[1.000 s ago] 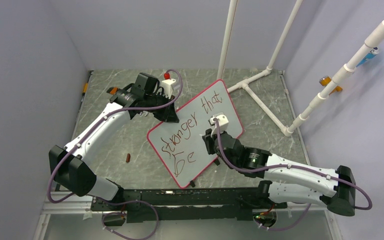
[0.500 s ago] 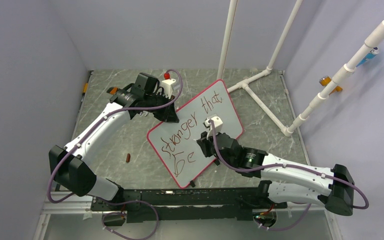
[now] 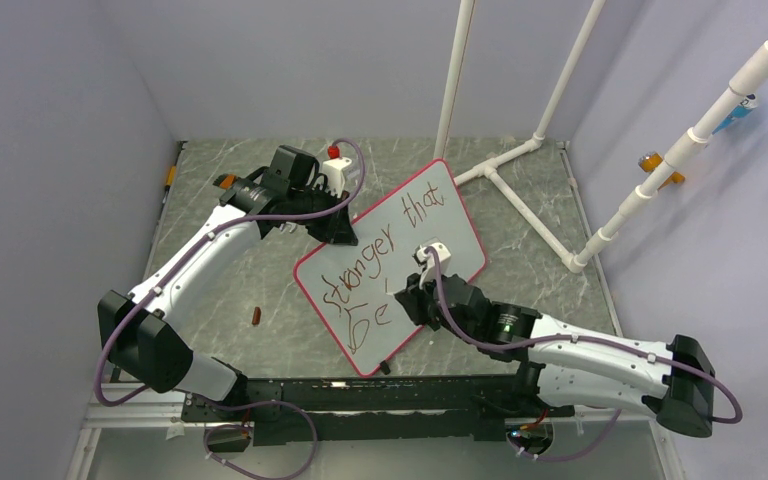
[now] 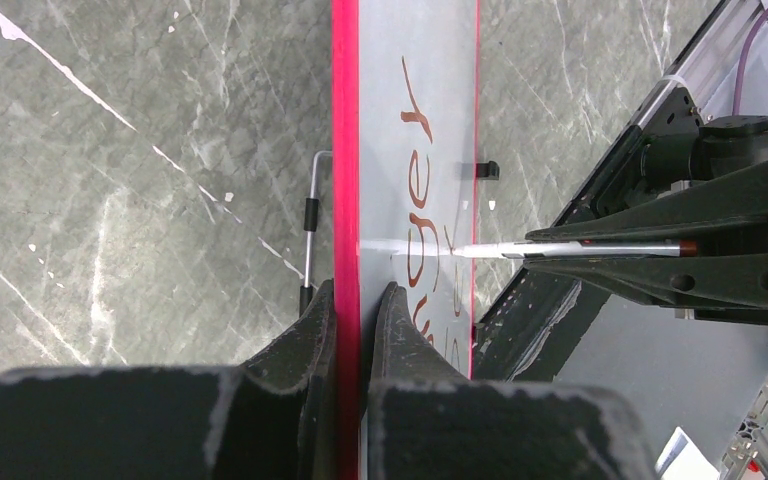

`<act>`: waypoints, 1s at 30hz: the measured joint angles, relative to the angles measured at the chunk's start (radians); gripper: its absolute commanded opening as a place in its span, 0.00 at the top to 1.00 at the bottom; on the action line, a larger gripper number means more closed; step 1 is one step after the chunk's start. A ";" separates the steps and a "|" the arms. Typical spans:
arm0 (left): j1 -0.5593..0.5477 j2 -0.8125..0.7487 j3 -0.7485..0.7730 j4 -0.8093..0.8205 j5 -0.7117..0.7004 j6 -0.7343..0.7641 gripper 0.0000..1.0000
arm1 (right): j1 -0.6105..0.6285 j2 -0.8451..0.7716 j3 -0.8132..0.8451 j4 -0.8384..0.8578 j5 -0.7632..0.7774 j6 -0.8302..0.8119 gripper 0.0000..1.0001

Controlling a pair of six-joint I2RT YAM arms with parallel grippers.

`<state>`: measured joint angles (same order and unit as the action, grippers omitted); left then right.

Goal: Write a sentence on the whiteboard

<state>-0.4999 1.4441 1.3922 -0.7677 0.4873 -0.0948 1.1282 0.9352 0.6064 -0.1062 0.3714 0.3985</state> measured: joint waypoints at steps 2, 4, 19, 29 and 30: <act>0.000 0.000 0.000 0.000 0.000 0.000 1.00 | 0.000 -0.013 -0.016 -0.007 -0.014 0.016 1.00; 0.000 0.000 0.000 0.000 0.000 0.000 1.00 | 0.000 -0.026 -0.031 -0.017 -0.021 0.032 1.00; 0.000 0.000 0.000 0.000 0.001 0.000 1.00 | 0.016 -0.088 -0.120 -0.098 -0.089 0.112 1.00; 0.000 0.000 0.000 0.001 0.001 -0.001 1.00 | 0.059 -0.082 -0.126 -0.110 -0.139 0.088 1.00; 0.000 0.000 0.000 0.001 0.001 -0.001 1.00 | 0.060 -0.082 -0.123 -0.109 -0.144 0.080 1.00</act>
<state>-0.5003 1.4441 1.3922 -0.7670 0.4885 -0.0956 1.1885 0.8536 0.4835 -0.2153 0.2276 0.4789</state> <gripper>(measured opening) 0.100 0.147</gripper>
